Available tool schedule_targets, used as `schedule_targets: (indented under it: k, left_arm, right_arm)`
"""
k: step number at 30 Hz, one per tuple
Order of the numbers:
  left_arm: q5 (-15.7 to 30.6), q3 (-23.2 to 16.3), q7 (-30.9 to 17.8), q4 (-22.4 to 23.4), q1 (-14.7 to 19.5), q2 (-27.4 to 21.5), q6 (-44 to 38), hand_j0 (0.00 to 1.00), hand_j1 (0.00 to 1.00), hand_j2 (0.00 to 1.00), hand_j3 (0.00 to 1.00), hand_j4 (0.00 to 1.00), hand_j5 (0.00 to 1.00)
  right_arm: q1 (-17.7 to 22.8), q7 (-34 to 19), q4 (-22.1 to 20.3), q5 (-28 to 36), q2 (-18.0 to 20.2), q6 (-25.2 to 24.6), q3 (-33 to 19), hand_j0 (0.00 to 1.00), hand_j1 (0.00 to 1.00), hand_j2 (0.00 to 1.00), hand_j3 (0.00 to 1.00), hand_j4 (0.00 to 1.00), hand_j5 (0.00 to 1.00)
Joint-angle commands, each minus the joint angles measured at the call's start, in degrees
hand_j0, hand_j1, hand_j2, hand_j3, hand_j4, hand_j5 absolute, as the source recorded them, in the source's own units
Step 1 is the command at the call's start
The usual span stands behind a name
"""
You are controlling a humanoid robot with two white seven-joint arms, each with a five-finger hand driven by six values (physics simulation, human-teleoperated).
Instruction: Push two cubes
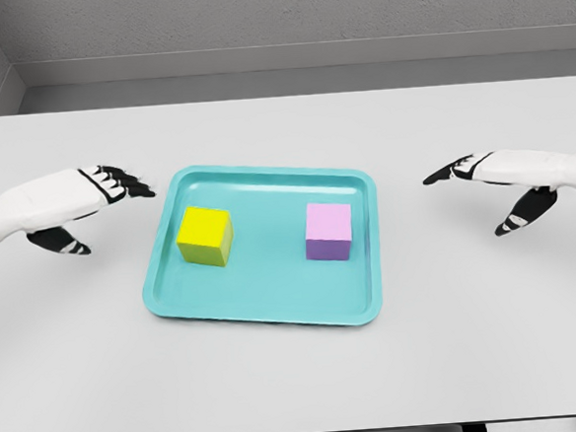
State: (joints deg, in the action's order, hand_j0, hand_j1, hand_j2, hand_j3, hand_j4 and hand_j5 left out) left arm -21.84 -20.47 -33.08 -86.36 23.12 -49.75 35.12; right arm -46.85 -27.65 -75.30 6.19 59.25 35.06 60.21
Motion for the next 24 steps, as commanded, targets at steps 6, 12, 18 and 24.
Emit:
schedule_targets:
  k: [6,12,18,24]
  left_arm:
    - [-6.4,-0.3,-1.9,-0.6,-0.5,0.0,-0.1,0.88,0.88,0.88,0.88,0.88,0.88]
    - [-7.4,-0.3,-1.9,-6.6,-0.2,-8.8,-0.1,0.69,0.69,0.69,0.69,0.69,0.69]
    - [-12.4,-0.4,-1.9,-14.4,-0.3,-11.3,-0.1,0.66,0.66,0.66,0.66,0.66,0.66]
    - [-15.2,-1.0,-1.9,-14.5,0.6,-2.5,-0.1,0.66,0.66,0.66,0.66,0.66,0.66]
  right_arm:
    - [-1.0,0.0,0.2,0.2,0.8,-0.1,-0.3,1.00,1.00,1.00,1.00,1.00,1.00]
    - [-1.1,-0.6,1.6,-1.2,0.7,-0.1,-0.1,0.96,0.96,0.96,0.96,0.96,0.96]
    - [-1.7,-7.2,-0.8,-6.2,-0.3,-0.1,-0.5,0.15,0.15,0.15,0.15,0.15,0.15]
    - [-4.6,-7.3,-0.9,-6.9,-4.2,-0.1,-0.5,0.13,0.13,0.13,0.13,0.13,0.13]
